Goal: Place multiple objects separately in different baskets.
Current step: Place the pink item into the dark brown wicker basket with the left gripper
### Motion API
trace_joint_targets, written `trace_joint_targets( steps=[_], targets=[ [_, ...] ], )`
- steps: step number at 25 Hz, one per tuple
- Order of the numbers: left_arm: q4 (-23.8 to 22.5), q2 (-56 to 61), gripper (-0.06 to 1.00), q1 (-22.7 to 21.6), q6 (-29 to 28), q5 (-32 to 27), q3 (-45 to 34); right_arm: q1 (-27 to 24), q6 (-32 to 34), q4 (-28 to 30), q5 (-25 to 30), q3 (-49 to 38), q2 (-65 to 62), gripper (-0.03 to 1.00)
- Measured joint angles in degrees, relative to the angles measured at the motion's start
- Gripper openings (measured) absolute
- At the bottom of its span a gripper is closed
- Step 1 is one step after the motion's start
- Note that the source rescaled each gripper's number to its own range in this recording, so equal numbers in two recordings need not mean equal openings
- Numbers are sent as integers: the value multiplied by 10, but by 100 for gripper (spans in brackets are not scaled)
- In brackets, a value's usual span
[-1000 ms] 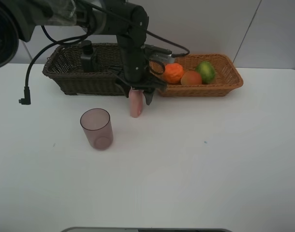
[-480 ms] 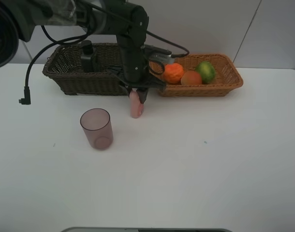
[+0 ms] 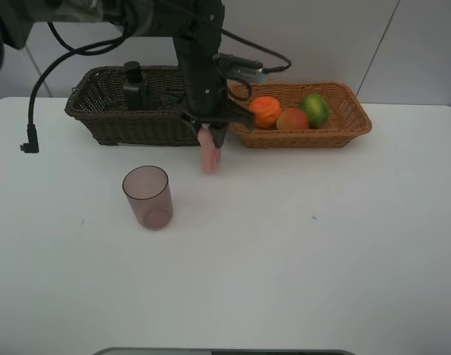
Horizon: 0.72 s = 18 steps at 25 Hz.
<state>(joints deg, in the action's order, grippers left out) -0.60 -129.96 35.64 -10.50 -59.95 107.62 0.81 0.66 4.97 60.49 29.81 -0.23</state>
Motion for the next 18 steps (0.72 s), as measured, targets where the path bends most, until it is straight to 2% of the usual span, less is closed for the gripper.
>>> trace_joint_targets(
  steps=[8,14,18],
  targets=[
    [-14,119,38,-10,-22,-34,0,0,0,0,0,0,0,93],
    [-41,140,38,-64,-43,-50,0,0,0,1,0,0,0,93],
    [-44,140,38,-94,-47,-32,0,0,0,1,0,0,0,93]
  ],
)
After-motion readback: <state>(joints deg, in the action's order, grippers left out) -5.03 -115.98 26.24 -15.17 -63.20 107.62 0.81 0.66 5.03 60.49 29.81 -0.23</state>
